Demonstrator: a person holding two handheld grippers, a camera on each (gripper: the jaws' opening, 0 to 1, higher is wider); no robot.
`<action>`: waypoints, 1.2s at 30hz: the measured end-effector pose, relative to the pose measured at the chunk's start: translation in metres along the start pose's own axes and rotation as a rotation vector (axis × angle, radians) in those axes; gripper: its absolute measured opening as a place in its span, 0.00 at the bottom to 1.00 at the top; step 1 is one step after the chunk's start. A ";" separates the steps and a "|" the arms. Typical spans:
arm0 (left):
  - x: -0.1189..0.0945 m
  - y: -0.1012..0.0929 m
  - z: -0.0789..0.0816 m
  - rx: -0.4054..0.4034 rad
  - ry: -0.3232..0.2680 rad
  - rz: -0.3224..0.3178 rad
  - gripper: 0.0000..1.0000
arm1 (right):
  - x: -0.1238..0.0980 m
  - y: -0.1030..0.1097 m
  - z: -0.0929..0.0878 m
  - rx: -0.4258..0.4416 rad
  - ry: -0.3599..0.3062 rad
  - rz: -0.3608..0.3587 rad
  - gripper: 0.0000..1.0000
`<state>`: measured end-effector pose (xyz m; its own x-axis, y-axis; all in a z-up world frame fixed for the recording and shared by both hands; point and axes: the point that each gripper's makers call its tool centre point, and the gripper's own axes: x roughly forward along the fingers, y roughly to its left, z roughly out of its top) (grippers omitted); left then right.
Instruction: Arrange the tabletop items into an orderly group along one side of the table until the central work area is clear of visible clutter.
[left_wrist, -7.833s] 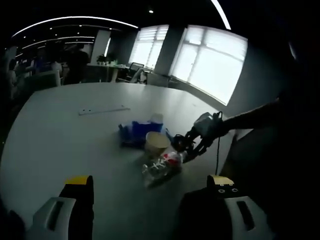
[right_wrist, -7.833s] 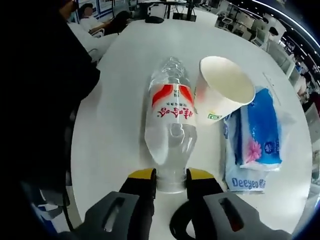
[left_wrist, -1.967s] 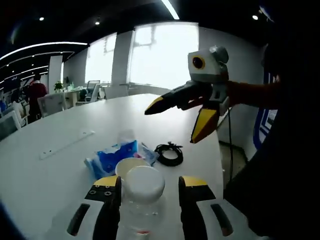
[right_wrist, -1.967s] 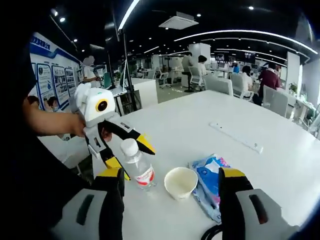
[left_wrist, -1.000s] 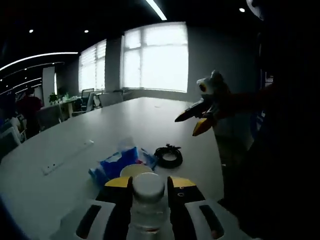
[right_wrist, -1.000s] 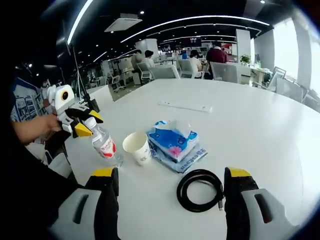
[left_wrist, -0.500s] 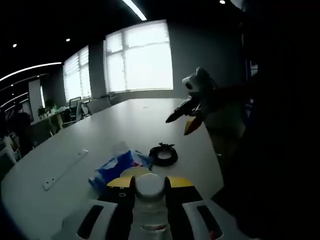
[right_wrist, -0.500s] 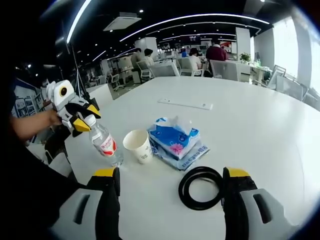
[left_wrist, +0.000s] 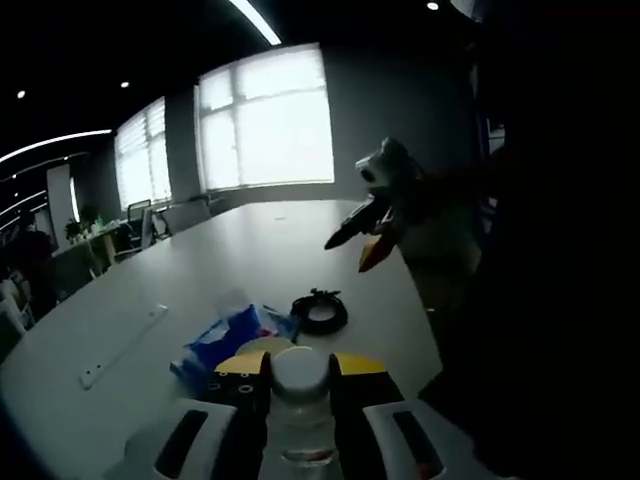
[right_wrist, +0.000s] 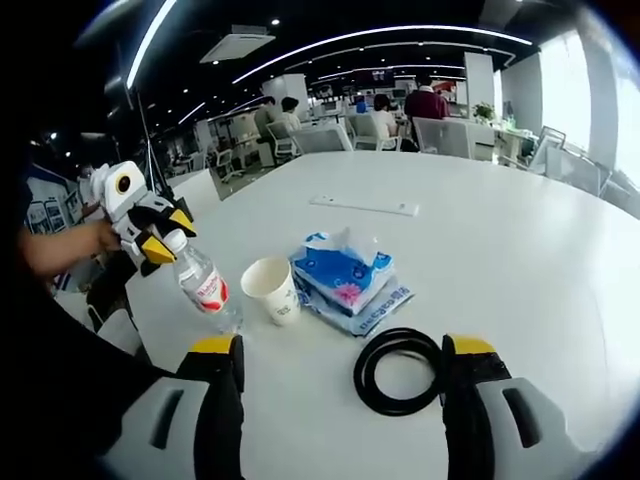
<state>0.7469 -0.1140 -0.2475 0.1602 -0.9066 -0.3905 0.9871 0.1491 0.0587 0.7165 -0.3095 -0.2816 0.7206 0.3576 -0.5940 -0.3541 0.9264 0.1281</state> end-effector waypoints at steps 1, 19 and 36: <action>0.000 0.000 0.000 -0.003 0.000 0.004 0.21 | 0.000 0.001 -0.001 0.001 0.003 0.001 0.76; -0.002 0.011 -0.002 -0.122 0.054 0.077 0.19 | -0.001 -0.002 0.003 0.003 -0.018 -0.010 0.76; -0.035 0.078 0.017 -0.251 0.079 0.248 0.19 | -0.002 0.000 0.008 0.003 -0.051 0.000 0.78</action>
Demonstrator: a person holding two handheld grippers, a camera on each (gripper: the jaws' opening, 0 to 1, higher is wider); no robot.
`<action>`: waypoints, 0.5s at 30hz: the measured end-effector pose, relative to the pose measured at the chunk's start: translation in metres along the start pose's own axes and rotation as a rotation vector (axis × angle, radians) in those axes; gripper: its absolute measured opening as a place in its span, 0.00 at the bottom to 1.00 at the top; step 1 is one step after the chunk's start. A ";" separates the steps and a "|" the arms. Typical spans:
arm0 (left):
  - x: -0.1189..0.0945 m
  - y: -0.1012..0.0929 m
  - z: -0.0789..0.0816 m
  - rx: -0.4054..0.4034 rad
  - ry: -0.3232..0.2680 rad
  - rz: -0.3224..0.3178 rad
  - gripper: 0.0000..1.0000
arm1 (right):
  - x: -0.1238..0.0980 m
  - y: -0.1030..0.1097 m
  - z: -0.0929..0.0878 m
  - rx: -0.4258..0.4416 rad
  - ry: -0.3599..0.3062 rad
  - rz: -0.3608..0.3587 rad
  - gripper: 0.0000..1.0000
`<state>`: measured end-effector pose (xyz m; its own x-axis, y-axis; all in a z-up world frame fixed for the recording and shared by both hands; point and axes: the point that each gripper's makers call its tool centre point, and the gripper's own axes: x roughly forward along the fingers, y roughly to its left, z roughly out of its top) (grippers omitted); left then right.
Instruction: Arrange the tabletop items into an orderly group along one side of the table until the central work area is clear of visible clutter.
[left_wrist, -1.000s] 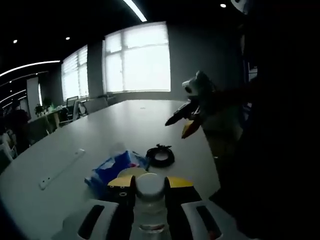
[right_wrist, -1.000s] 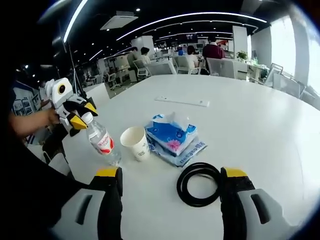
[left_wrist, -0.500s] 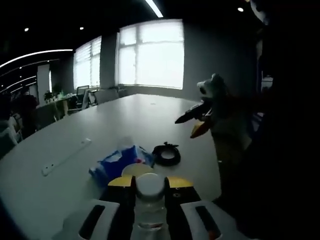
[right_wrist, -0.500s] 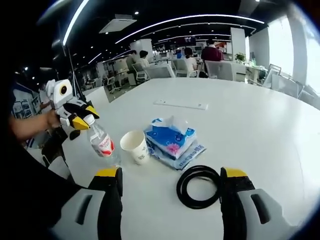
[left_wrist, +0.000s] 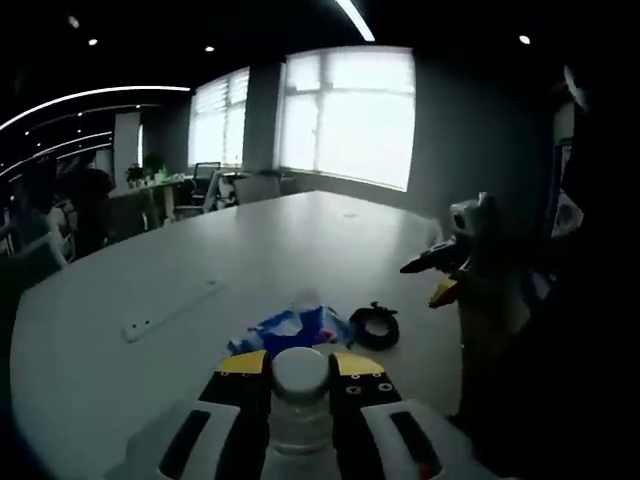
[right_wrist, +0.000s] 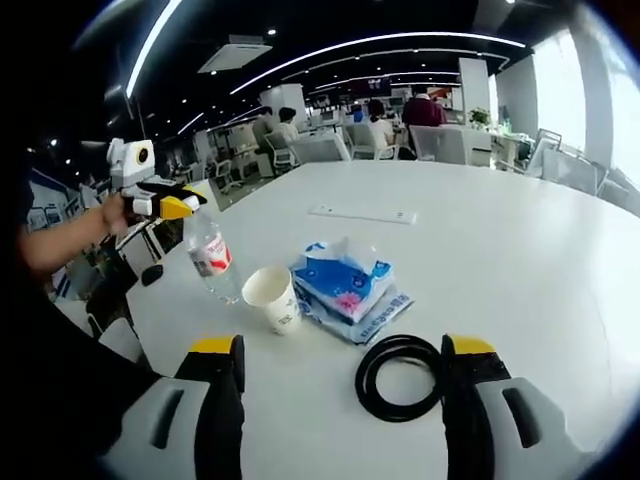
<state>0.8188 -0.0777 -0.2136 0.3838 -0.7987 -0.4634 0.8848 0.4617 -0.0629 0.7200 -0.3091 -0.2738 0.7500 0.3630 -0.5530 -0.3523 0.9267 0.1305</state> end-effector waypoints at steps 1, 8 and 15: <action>0.000 0.005 0.000 -0.002 0.009 0.013 0.19 | 0.000 0.001 0.001 -0.003 -0.001 0.001 0.79; -0.004 0.043 -0.005 -0.075 0.044 0.128 0.19 | 0.003 0.006 -0.001 -0.012 0.009 0.011 0.80; -0.008 0.083 -0.009 -0.132 0.061 0.286 0.19 | 0.004 0.008 0.002 -0.017 -0.002 0.023 0.81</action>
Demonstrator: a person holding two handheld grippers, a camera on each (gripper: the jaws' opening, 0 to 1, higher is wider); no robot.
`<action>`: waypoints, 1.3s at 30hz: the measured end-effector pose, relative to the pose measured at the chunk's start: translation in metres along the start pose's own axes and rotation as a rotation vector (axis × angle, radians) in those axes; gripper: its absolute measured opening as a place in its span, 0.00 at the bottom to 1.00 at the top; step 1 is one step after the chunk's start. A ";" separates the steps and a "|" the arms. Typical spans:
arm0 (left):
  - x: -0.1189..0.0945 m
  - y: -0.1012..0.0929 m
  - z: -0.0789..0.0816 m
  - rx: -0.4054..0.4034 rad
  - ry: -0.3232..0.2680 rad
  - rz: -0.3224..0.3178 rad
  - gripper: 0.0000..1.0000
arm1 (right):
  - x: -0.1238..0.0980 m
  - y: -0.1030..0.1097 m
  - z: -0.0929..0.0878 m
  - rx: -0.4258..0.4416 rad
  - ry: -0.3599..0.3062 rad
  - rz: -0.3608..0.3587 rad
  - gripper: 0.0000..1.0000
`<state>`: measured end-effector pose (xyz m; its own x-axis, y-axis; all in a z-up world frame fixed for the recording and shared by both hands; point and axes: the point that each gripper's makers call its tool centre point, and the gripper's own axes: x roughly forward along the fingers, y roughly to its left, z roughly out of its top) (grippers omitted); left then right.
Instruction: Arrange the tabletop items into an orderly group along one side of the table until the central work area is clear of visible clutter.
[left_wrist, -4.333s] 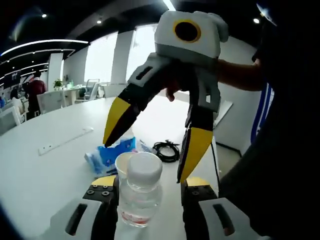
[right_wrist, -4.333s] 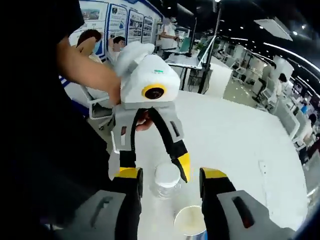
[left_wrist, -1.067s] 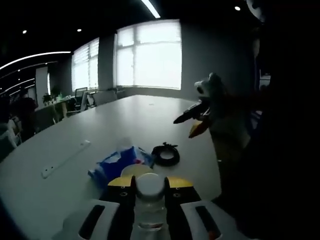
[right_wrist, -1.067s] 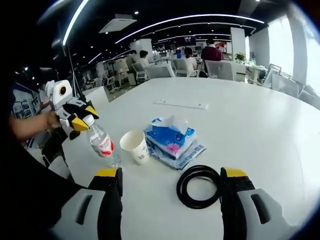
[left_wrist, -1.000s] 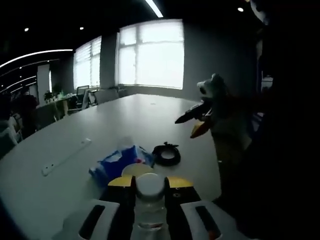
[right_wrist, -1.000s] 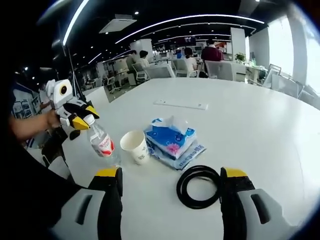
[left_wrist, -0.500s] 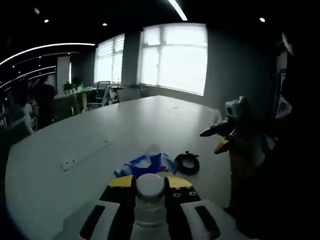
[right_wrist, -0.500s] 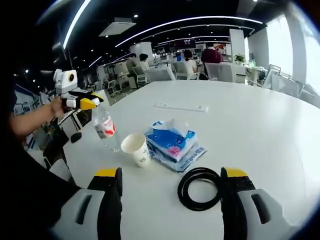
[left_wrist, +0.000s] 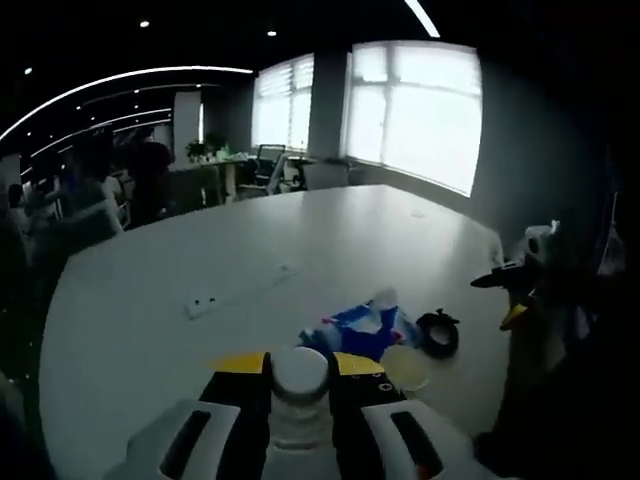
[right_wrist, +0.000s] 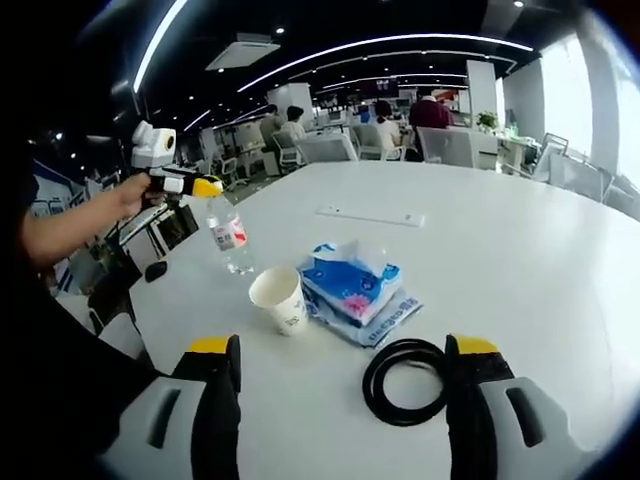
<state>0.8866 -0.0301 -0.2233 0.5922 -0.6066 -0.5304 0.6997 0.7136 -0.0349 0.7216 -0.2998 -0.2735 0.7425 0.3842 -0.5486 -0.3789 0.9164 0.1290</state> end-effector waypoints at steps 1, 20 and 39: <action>0.001 0.006 0.001 -0.002 -0.005 0.025 0.19 | 0.000 0.000 0.001 -0.008 -0.003 0.001 0.81; 0.033 0.069 0.006 -0.180 0.001 0.277 0.19 | 0.006 -0.004 -0.004 0.008 -0.004 -0.006 0.81; 0.042 0.111 0.019 -0.345 -0.010 0.505 0.19 | 0.013 -0.017 -0.011 0.023 0.011 -0.013 0.79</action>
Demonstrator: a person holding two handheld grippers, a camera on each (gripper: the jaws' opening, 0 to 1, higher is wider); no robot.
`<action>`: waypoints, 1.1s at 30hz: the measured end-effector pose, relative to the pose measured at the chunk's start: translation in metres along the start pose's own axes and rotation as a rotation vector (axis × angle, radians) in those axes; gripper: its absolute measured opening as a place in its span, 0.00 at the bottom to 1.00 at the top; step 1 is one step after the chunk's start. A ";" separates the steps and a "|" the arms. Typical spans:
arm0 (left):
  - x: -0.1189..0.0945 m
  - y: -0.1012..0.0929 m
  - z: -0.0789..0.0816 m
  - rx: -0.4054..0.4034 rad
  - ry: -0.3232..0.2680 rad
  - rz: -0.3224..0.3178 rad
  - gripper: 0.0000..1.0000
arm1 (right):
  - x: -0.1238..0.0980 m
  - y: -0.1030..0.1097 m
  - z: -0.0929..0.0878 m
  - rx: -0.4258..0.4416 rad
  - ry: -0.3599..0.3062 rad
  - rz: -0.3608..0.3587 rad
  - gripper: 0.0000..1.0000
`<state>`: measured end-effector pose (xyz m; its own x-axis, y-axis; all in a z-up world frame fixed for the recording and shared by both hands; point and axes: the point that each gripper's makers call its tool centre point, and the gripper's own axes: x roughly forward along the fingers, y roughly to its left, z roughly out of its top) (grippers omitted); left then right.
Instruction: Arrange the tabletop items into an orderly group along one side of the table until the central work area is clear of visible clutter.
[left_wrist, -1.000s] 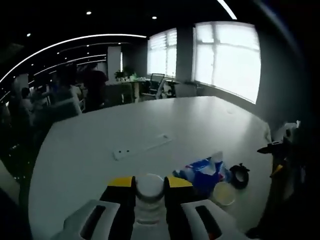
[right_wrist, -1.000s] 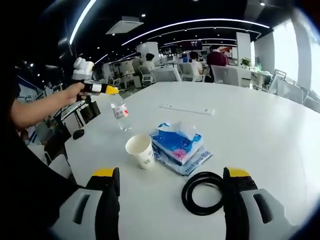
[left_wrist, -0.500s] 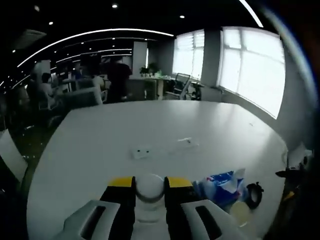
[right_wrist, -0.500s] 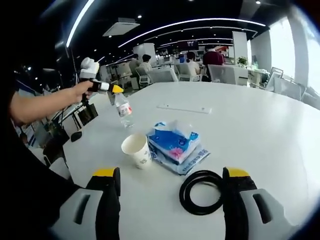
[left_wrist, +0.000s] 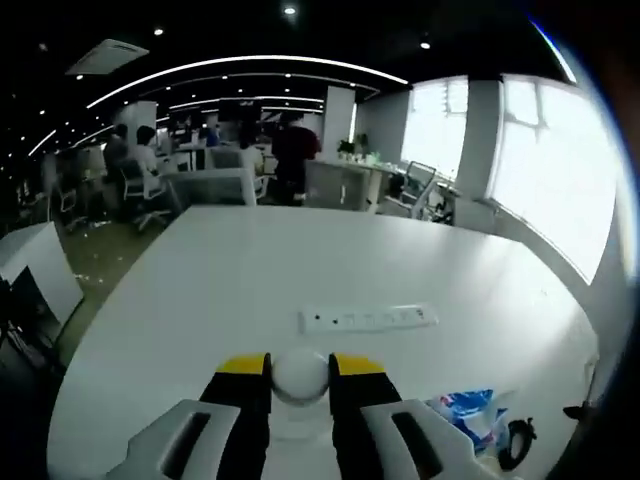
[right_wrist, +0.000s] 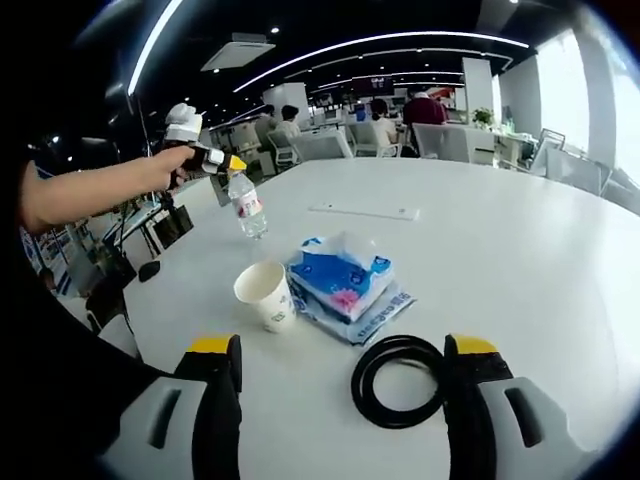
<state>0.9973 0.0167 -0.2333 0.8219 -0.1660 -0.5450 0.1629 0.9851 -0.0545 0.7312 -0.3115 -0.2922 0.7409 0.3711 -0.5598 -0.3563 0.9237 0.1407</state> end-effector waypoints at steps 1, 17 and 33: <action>0.000 0.000 0.000 0.007 0.000 0.005 0.19 | 0.000 -0.001 0.000 0.001 0.000 -0.001 0.79; 0.001 -0.011 -0.016 0.027 0.027 0.039 0.20 | 0.001 -0.002 -0.006 0.015 0.007 0.006 0.77; -0.019 -0.022 0.005 0.118 -0.070 0.023 0.23 | -0.001 -0.002 -0.009 0.021 0.003 -0.002 0.79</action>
<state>0.9805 -0.0018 -0.2178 0.8614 -0.1505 -0.4851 0.2033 0.9774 0.0579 0.7265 -0.3149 -0.2991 0.7400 0.3691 -0.5623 -0.3428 0.9262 0.1568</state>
